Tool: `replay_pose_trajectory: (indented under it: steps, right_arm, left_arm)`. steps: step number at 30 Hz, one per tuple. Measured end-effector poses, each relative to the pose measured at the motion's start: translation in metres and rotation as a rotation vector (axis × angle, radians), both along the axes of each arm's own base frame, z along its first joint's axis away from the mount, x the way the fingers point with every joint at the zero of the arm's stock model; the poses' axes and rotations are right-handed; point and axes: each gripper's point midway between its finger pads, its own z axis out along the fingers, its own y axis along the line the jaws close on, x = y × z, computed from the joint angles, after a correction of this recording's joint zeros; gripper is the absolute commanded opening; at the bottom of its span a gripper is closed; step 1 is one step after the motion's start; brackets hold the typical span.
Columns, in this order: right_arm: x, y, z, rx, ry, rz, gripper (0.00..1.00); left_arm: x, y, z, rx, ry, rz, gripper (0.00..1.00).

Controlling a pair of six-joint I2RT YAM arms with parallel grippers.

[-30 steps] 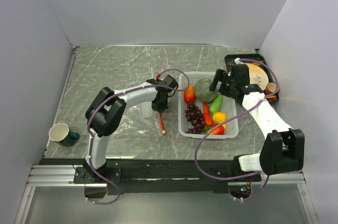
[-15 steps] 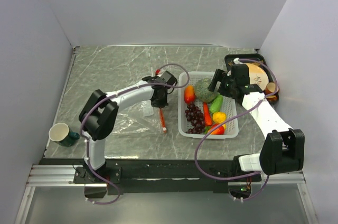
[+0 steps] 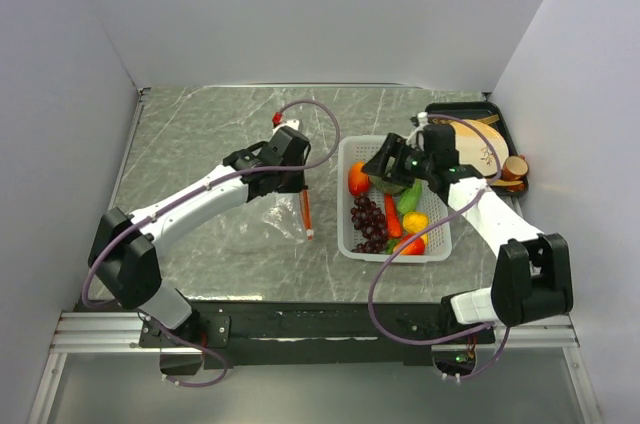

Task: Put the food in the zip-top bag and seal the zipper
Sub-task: Pick up the zipper food storage bag at the center of the board.

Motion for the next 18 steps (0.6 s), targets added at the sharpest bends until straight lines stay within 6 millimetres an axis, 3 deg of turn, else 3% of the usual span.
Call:
replay_pose_trajectory:
  steps: [11, 18]
  right_arm:
    - [0.002, 0.073, 0.035, 0.083, -0.051, 0.212, 0.75]
    - [0.008, 0.104, 0.020, 0.081, -0.005, 0.277, 0.74]
  left_arm:
    - [0.003, -0.006, 0.011, -0.043, -0.051, -0.032, 0.01]
    - [0.003, -0.008, 0.021, -0.071, -0.075, -0.037, 0.01]
